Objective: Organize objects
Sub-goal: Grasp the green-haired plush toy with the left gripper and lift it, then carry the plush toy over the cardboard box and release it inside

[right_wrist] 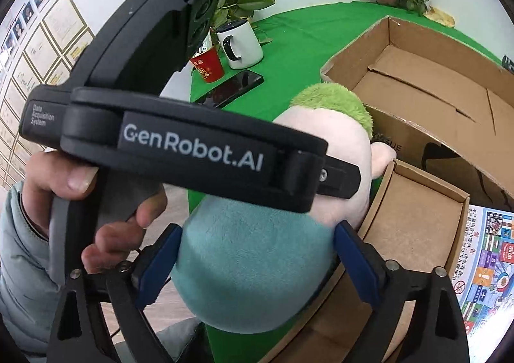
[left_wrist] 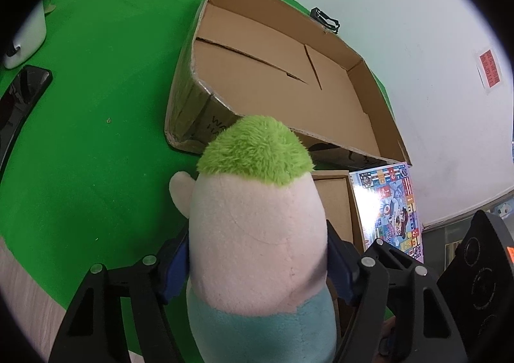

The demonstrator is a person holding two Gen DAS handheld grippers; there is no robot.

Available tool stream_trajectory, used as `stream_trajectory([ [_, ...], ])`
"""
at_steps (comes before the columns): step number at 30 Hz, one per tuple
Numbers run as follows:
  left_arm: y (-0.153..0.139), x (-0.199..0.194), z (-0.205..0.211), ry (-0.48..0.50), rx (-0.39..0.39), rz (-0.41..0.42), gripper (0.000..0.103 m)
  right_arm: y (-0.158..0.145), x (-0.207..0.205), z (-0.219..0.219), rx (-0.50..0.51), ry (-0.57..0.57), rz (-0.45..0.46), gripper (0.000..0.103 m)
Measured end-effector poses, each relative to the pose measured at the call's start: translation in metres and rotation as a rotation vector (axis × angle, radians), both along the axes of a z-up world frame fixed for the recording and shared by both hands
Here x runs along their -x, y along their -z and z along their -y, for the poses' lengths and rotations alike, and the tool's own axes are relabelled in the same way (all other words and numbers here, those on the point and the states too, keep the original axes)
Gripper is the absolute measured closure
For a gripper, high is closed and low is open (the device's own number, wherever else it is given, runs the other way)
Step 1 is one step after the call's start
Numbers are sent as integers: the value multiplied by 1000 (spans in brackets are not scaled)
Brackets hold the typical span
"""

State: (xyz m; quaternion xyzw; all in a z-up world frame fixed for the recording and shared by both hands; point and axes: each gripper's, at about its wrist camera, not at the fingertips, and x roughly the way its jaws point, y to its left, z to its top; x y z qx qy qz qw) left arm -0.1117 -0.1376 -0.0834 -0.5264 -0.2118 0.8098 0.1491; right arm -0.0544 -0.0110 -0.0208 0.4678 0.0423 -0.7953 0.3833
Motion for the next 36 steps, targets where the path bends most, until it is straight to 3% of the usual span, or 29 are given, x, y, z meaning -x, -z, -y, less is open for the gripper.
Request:
stream_trajectory([
  [4, -14, -11, -2, -27, 36, -43, 33, -1, 5, -2, 17, -2, -8, 26],
  [11, -84, -17, -13, -66, 82, -202, 34, -56, -15, -43, 120, 11, -137, 34],
  [17, -171, 28, -44, -12, 123, -354, 34, -127, 7, -68, 147, 62, -301, 34],
  [23, -236, 90, -68, 6, 106, -409, 34, -202, 63, -94, 99, 92, -388, 34],
  [29, -246, 137, -79, -2, 105, -388, 34, -231, 119, -106, 81, 89, -374, 34],
  [34, -232, 154, -70, -8, 118, -351, 34, -222, 164, -102, 92, 81, -328, 34],
  [36, -223, 162, -66, -9, 113, -332, 34, -218, 203, -81, 89, 76, -310, 33],
])
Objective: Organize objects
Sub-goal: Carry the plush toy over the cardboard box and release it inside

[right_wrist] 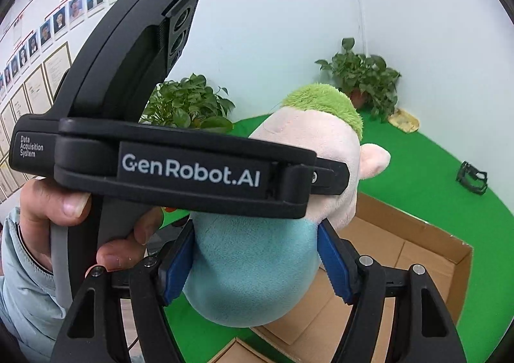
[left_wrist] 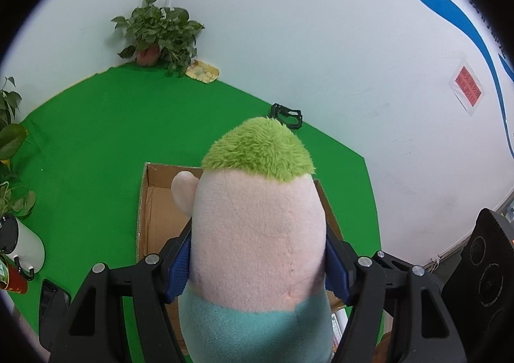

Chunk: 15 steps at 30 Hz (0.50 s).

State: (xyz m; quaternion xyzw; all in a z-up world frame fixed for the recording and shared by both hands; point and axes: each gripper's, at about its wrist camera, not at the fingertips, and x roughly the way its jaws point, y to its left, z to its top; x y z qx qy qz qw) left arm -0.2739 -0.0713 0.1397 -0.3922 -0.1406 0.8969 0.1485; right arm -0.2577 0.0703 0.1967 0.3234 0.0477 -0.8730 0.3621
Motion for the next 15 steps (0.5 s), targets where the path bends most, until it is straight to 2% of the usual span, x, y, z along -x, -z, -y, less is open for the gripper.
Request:
stream_trajectory([
  [9, 55, 35, 22, -6, -3, 98, 34, 65, 65, 19, 1, -19, 104, 33],
  [14, 93, 54, 38, -4, -8, 166, 34, 116, 109, 28, 10, -19, 173, 33],
  [15, 102, 57, 40, -4, -11, 183, 34, 129, 100, 29, 7, -18, 181, 33],
])
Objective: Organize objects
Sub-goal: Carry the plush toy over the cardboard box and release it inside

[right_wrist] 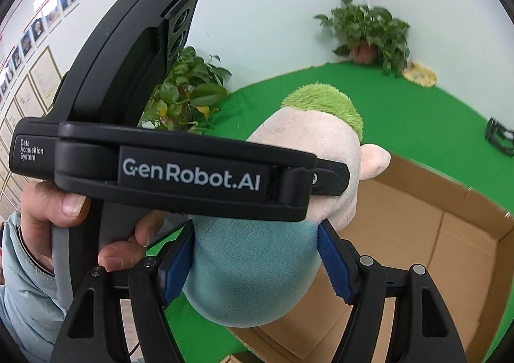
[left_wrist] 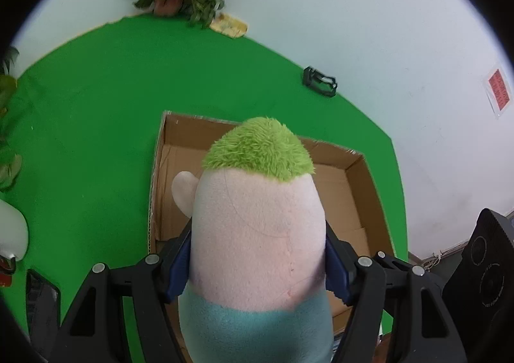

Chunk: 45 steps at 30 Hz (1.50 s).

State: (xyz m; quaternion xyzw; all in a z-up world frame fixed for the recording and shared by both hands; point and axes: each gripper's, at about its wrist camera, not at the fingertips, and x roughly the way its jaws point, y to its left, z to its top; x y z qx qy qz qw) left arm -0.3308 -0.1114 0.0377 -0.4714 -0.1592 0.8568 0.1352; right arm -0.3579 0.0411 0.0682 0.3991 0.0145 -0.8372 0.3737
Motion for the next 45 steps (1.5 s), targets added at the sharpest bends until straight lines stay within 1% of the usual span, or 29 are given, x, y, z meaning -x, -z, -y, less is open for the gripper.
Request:
stream_trajectory([
  [2, 21, 6, 5, -5, -7, 41, 34, 27, -6, 5, -9, 2, 29, 33],
  [3, 30, 8, 7, -6, -10, 61, 34, 38, -20, 10, -19, 3, 39, 33],
  [6, 59, 15, 15, -12, -20, 125, 34, 71, -12, 20, -40, 4, 82, 33],
  [8, 73, 17, 18, -15, -10, 158, 34, 92, 0, 26, -43, 3, 124, 33],
  [11, 93, 24, 21, -15, 12, 210, 34, 120, 1, 32, -42, 2, 176, 33],
  [13, 94, 24, 16, 3, 56, 199, 32, 138, 6, 35, -39, 5, 214, 31],
  [14, 94, 24, 15, 3, 70, 204, 31, 142, 10, 35, -28, 6, 217, 29],
  [15, 94, 21, 14, -2, 72, 211, 29, 145, 12, 35, -16, 6, 221, 28],
  [18, 90, 19, 12, 6, 90, 231, 27, 151, 20, 34, 3, 12, 247, 27],
  [21, 79, 8, 3, 16, 147, 229, 26, 154, 23, 35, 4, -2, 251, 25],
  [22, 74, 4, 2, 13, 172, 220, 23, 154, 24, 37, 1, -9, 249, 24],
  [23, 69, 1, 3, 5, 190, 206, 23, 155, 24, 40, -1, -19, 244, 23],
  [24, 63, -4, 4, 5, 191, 191, 23, 155, 25, 42, -1, -24, 239, 21],
  [26, 49, -15, 9, -1, 177, 166, 23, 156, 30, 44, 13, -28, 236, 13],
  [28, 37, -25, 17, -27, 173, 143, 23, 155, 42, 46, 19, -25, 239, 12],
  [30, 26, -39, 25, -53, 175, 110, 23, 155, 46, 46, 10, -28, 230, 6],
  [31, 19, -47, 28, -70, 179, 83, 23, 144, 50, 54, 13, -31, 231, 3],
  [32, 14, -54, 30, -82, 181, 60, 23, 142, 48, 52, 19, -37, 227, 1],
  [33, 7, -63, 30, -93, 186, 29, 23, 137, 46, 51, 15, -37, 218, 1],
  [34, -2, -76, 29, -108, 201, -24, 23, 133, 40, 48, -3, -28, 202, 1],
  [35, -9, -87, 26, -122, 223, -68, 23, 123, 27, 41, -24, -2, 174, 1],
  [36, -17, -101, 22, -136, 257, -118, 23, 103, -10, 26, -40, 26, 138, 0],
  [39, -45, -150, -7, -186, 427, -325, 22, 74, -49, -7, -124, 139, -4, 0],
  [40, -53, -174, -23, -211, 502, -424, 20, 63, -70, -21, -145, 179, -43, 0],
  [41, -57, -190, -33, -223, 546, -490, 17, 53, -90, -35, -162, 219, -73, 0],
  [42, -59, -210, -49, -235, 586, -552, 8, 42, -116, -51, -184, 262, -97, 0],
  [43, -59, -217, -60, -168, 564, -579, 0, 28, -149, -68, -204, 295, -119, 0],
  [44, -58, -229, -69, -164, 543, -577, 1, 20, -166, -79, -229, 343, -150, 0],
  [45, -56, -239, -76, -148, 508, -567, 1, 4, -201, -99, -237, 377, -173, 0],
])
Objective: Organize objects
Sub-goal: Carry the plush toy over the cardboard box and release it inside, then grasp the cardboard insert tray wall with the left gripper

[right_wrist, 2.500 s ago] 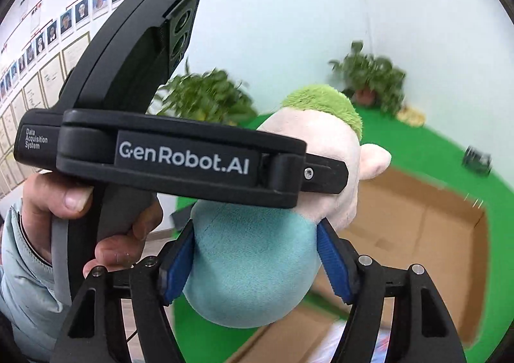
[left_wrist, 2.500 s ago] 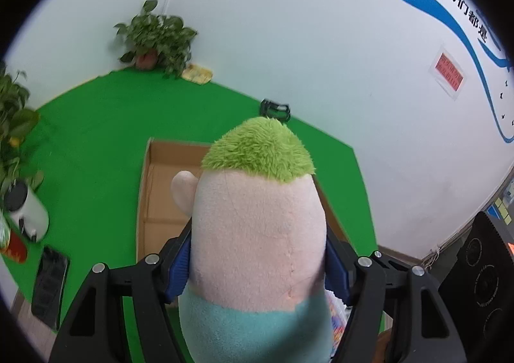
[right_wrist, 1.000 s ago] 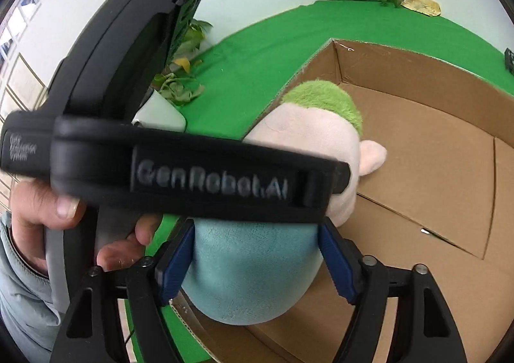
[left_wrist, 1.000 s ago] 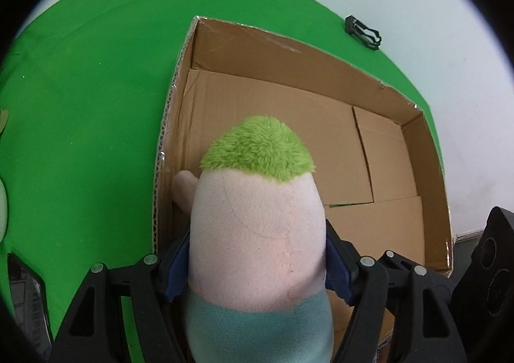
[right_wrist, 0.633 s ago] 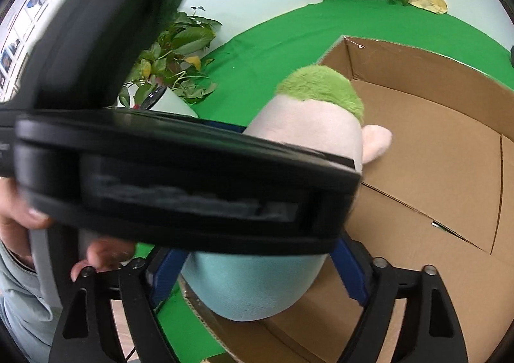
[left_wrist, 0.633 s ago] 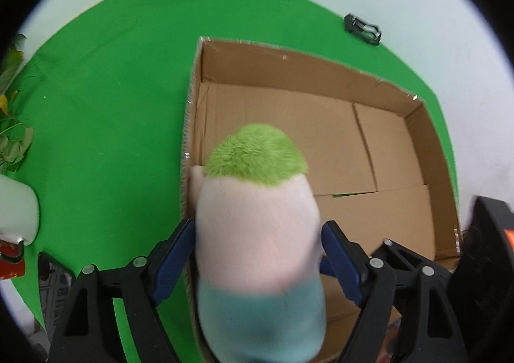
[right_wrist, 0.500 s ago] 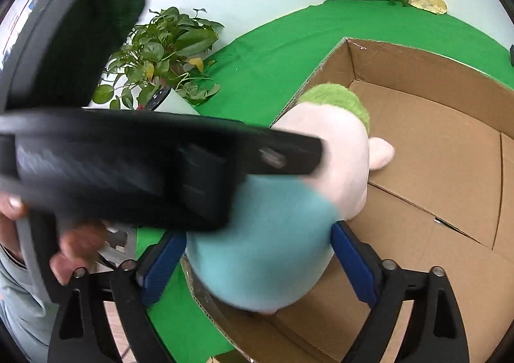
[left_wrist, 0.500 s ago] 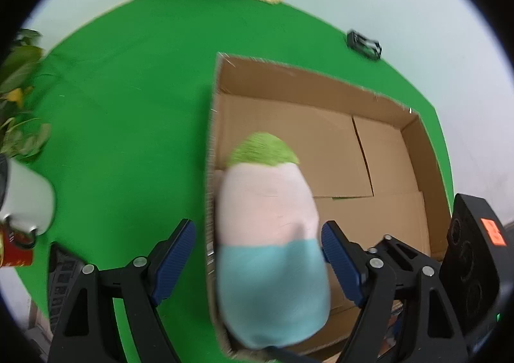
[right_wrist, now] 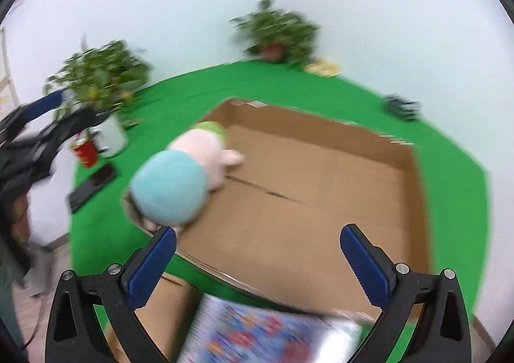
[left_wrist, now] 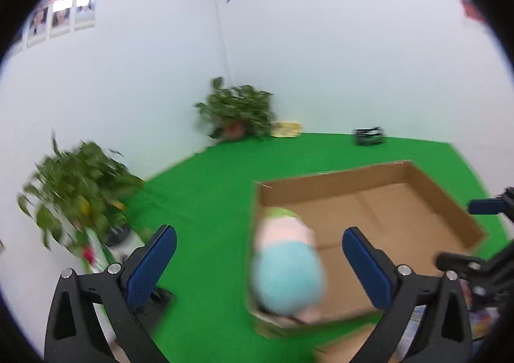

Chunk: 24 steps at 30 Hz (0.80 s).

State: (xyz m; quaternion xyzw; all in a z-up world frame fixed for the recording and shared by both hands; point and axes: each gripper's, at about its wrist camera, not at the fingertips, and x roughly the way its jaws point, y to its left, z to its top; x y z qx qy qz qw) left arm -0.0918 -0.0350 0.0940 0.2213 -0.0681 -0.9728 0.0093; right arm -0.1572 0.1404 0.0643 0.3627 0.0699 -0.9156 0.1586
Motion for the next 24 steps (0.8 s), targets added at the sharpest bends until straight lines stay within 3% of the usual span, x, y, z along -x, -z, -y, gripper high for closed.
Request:
stream_trajectory([
  [2, 4, -18, -13, 30, -55, 37, 1, -4, -35, -27, -2, 35, -14, 0],
  [3, 6, -25, -19, 34, -69, 48, 1, -19, -75, -44, 6, 47, -8, 0],
  [7, 12, -57, -34, 15, -158, 71, 1, -12, -103, -72, 59, 68, 9, 0],
  [13, 21, -78, -45, -19, -155, 88, 1, 11, -135, -83, 65, 58, -11, 2],
  [15, 24, -79, -45, -27, -149, 93, 1, 13, -142, -89, 77, 65, -27, 10],
  [17, 25, -81, -42, -30, -160, 96, 1, 12, -148, -90, 71, 67, -31, 46],
  [19, 25, -83, -40, -29, -176, 94, 10, 11, -153, -89, 38, 67, -34, 64],
  [20, 27, -83, -39, -28, -180, 100, 17, 10, -156, -89, 30, 61, -36, 65],
  [22, 31, -84, -39, -11, -191, 124, 53, 7, -163, -90, 51, 33, -33, 59],
  [23, 33, -84, -39, -3, -199, 137, 59, 6, -166, -90, 56, 24, -37, 33],
  [24, 35, -84, -38, 2, -208, 150, 60, 3, -171, -92, 55, 21, -50, 14],
])
